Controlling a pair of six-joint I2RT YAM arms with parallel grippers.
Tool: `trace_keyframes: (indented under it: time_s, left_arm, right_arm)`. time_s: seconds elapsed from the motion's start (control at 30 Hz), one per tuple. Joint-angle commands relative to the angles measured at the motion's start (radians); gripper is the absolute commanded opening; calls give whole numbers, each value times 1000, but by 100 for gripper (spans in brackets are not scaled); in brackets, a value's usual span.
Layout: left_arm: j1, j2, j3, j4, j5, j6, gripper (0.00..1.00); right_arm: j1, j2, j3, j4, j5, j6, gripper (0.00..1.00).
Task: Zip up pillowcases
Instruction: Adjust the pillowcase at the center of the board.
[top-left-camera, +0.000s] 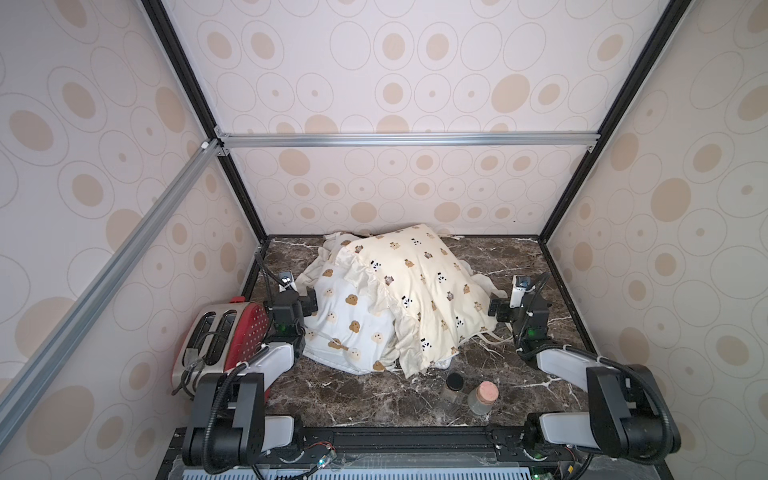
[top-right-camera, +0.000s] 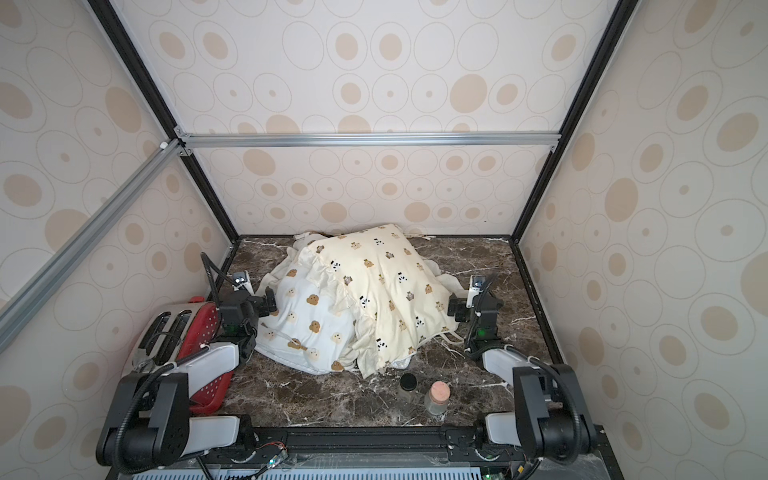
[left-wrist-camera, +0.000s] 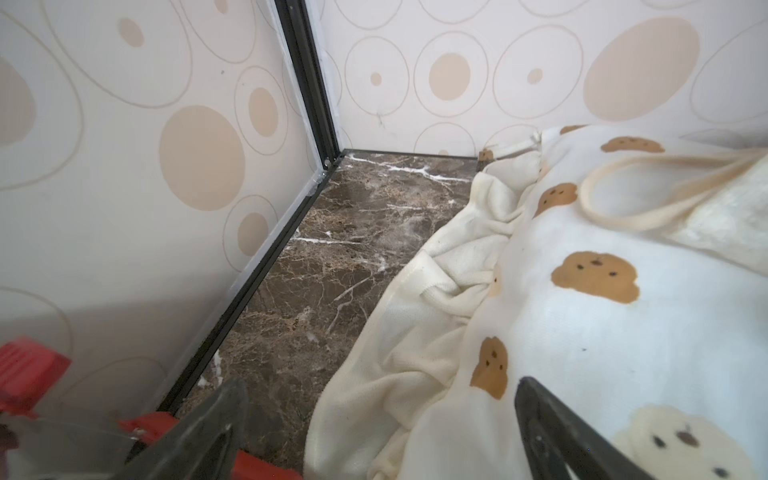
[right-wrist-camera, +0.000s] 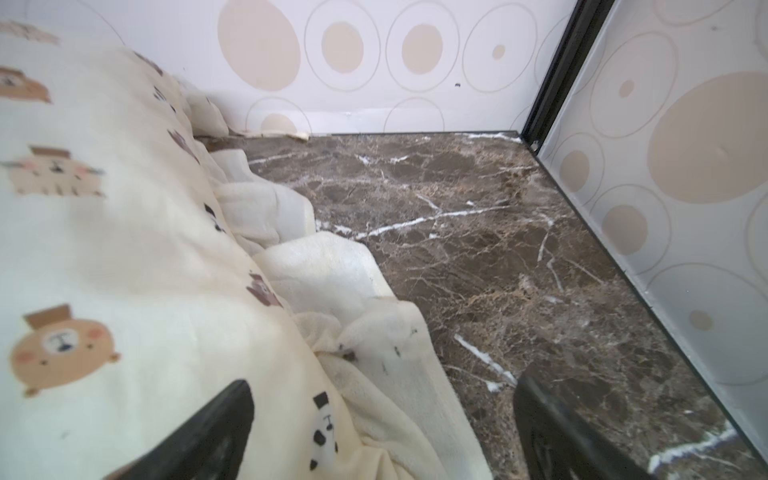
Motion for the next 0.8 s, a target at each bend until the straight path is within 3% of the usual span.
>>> trace_keyframes:
  time_s: [0.0, 0.13, 0.33, 0.43, 0.6, 0.77]
  left_arm:
    - [5, -74, 51, -154, 13, -67, 99]
    - [4, -160, 87, -248, 89, -110, 99]
    - [5, -299, 114, -324, 88, -265, 99]
    - [5, -345, 123, -366, 79, -337, 99]
    - [6, -401, 113, -471, -36, -517, 99]
    - [4, -397, 188, -633, 65, -542, 99]
  right_arm:
    - [-3, -82, 53, -161, 5, 65, 100]
    - [-4, -126, 125, -315, -90, 135, 100]
    - [-3, -148, 252, -621, -7, 336, 100]
    - [-4, -159, 247, -664, -16, 395, 100]
    - [-4, -192, 219, -646, -158, 406, 100]
    - [-4, -163, 251, -711, -303, 405, 100]
